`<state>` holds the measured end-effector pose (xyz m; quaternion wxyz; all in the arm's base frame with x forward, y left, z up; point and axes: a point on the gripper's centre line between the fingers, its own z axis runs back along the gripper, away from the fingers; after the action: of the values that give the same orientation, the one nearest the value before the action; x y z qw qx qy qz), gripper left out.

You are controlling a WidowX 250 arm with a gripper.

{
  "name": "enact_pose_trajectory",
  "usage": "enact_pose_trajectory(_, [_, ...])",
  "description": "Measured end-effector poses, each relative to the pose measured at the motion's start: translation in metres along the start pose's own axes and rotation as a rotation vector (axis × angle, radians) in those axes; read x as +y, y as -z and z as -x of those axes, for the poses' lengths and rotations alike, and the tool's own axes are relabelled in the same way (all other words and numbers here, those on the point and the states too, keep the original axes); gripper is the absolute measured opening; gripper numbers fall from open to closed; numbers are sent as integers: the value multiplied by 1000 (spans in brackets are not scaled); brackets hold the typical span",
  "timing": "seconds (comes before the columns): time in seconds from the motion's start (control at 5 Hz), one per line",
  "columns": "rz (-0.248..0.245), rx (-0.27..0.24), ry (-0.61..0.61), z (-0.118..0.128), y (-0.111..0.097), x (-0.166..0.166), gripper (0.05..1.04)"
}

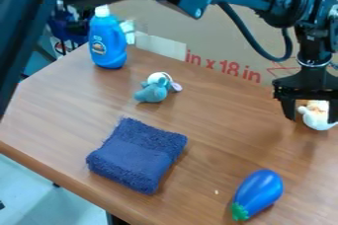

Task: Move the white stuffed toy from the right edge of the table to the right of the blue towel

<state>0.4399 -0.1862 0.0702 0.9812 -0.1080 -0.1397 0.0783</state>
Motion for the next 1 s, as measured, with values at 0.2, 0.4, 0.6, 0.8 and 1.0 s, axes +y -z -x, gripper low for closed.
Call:
enact_pose_trajectory(0.2, [10, 0, -33, -8, 4, 6, 1002])
enact_pose_trajectory(0.4, [49, 16, -95, -13, 14, 13, 1002])
enact_pose_trajectory(0.6, [68, 15, -139, -18, 15, 19, 1002])
enact_pose_trajectory(0.8, [72, 9, -156, -21, 20, 25, 928])
enact_pose_trajectory(1.0, [64, 10, -165, -18, 24, 26, 681])
